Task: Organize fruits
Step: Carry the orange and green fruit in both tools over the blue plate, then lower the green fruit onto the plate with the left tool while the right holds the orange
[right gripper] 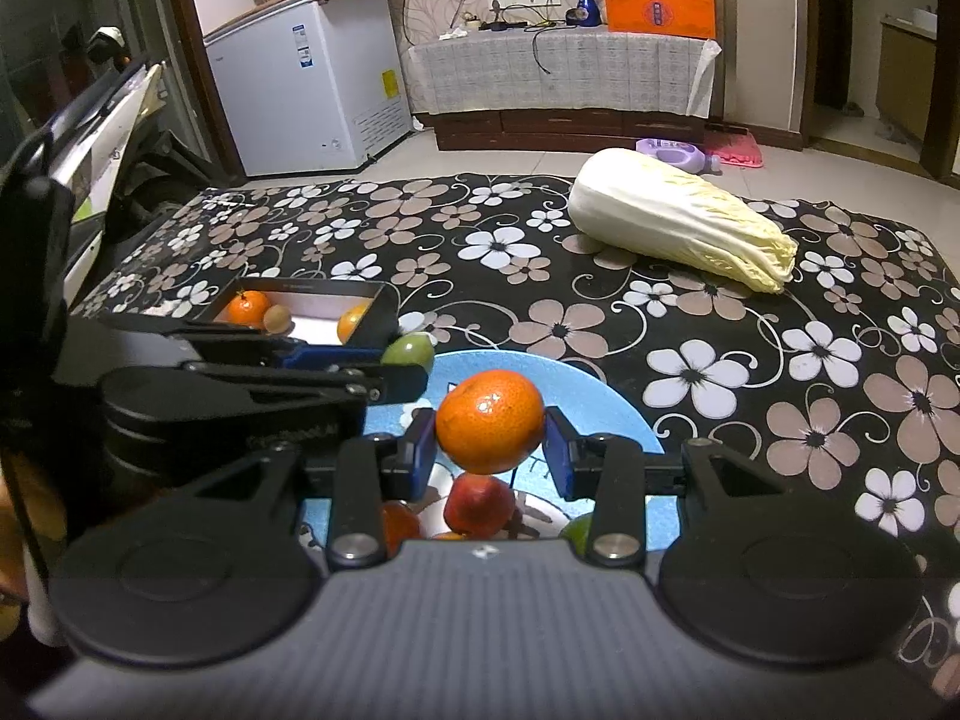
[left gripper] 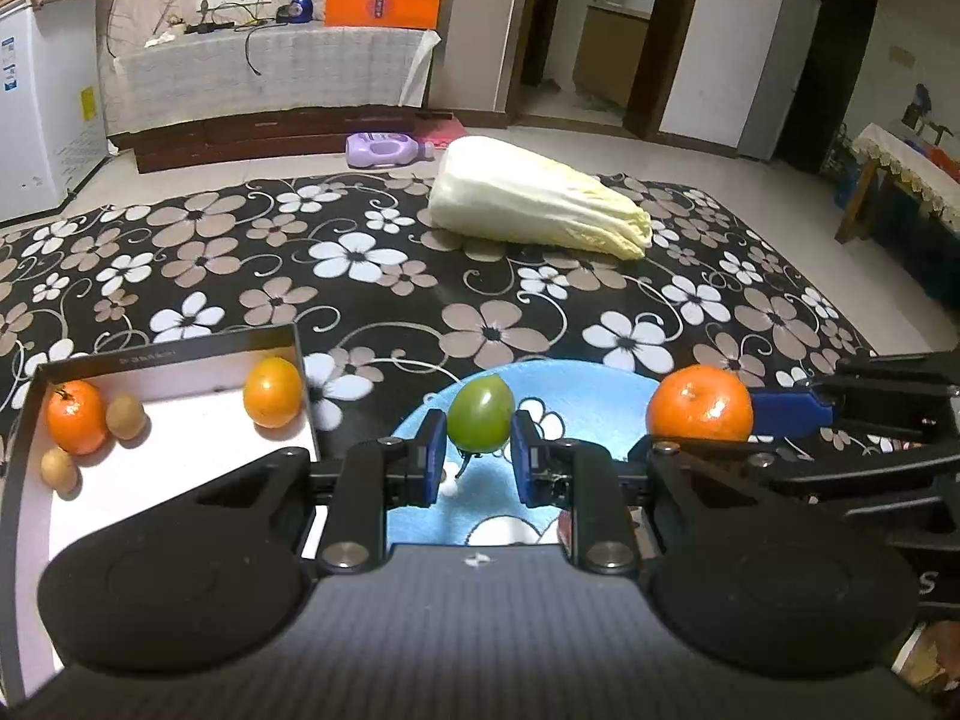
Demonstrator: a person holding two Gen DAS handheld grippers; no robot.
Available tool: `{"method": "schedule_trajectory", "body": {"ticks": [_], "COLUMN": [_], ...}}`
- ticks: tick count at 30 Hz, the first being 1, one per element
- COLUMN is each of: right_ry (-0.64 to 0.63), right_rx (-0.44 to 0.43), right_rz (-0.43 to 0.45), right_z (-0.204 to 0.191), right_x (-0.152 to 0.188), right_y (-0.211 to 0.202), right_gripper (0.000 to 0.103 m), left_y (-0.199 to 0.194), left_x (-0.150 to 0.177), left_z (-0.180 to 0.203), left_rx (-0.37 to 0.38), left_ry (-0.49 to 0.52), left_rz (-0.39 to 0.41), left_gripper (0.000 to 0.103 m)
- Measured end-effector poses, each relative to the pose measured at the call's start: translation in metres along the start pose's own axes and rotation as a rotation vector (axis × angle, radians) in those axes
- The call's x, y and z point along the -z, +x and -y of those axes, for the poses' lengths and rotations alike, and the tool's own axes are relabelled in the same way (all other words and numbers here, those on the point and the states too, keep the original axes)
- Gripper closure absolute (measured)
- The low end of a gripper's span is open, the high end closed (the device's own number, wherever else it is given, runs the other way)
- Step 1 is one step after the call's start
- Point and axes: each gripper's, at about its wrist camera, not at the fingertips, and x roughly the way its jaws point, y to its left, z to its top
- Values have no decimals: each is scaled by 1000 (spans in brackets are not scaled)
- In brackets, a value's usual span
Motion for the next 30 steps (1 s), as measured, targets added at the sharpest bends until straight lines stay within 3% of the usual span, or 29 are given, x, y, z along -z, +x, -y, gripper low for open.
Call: {"method": "schedule_trajectory", "body": {"ticks": [30], "right_ry": [24], "right_rx": [33], "right_rz": [11], "right_z": [15], "right_x": [3], "right_y": [-7], "right_gripper": [62], "left_y": [15], "left_x": [8], "left_z": [16], "left_rx": [27], "left_ry": [41], "left_rz": [-33], "left_gripper": [76]}}
